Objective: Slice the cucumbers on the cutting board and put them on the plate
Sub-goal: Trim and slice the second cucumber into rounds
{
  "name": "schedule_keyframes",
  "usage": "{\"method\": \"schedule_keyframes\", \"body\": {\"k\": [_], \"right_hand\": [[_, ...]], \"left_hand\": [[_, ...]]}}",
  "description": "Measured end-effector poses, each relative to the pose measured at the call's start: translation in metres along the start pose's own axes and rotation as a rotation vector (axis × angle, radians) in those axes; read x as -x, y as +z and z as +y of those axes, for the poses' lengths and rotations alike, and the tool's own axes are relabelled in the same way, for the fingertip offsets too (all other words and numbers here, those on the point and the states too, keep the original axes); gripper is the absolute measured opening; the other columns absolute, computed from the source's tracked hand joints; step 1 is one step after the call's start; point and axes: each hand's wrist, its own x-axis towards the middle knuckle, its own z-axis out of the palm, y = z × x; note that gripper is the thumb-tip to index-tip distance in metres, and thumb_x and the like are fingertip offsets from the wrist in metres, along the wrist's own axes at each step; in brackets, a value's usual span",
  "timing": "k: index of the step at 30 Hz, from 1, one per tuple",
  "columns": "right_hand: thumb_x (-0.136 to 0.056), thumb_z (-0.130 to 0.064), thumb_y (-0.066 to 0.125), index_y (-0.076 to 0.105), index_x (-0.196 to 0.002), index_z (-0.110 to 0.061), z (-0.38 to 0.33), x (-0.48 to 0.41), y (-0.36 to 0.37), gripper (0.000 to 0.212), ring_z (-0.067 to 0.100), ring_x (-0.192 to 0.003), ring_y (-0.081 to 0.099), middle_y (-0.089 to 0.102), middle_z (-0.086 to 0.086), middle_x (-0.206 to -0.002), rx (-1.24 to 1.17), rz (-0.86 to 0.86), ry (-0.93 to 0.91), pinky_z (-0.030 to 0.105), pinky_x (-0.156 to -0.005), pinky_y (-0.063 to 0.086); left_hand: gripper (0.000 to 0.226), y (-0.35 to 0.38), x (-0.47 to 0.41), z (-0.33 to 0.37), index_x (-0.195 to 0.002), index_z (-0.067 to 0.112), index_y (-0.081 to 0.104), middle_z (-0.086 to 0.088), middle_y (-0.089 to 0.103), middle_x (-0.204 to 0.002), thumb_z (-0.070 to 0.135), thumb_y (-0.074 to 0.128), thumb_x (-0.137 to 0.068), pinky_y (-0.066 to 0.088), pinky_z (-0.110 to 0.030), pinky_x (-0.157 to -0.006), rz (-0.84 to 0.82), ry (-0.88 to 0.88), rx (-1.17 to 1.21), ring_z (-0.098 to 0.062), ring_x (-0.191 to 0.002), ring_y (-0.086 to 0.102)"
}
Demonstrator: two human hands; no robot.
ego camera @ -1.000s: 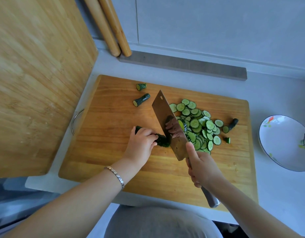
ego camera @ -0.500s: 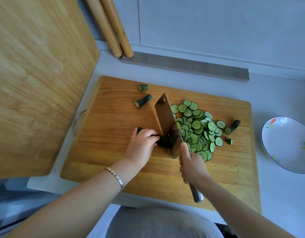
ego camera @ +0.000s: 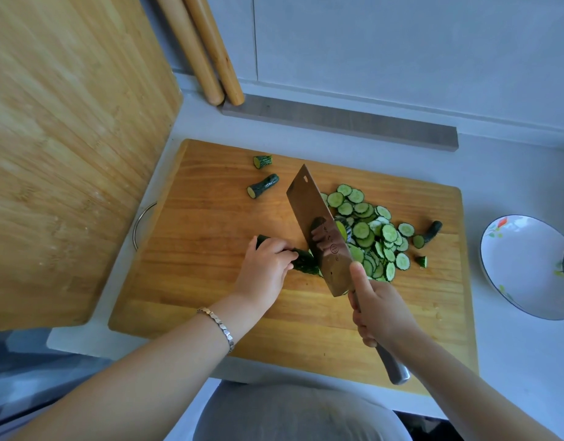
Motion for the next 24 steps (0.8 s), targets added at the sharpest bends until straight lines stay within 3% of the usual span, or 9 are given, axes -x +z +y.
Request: {"method": "schedule_keyframes", "body": {"k": [24], "right_hand": [[-0.094, -0.057, 0.029, 0.039, -0.062, -0.012, 0.0036, -0.0018, 0.0082, 0.056, 0.013, -0.036, 0.028, 0.032, 0.0, -0.046, 0.014, -0.001, 0.004, 0.019, -0.04, 0.028]], "left_hand": [[0.028, -0.0007, 0.0, 0.0013, -0.081, 0.003, 0.074, -0.01, 0.068, -0.084, -0.01, 0.08, -0.057, 0.042, -0.066, -0.082, 0.013, 0.03, -0.027, -0.032, -0.081, 0.065]]}}
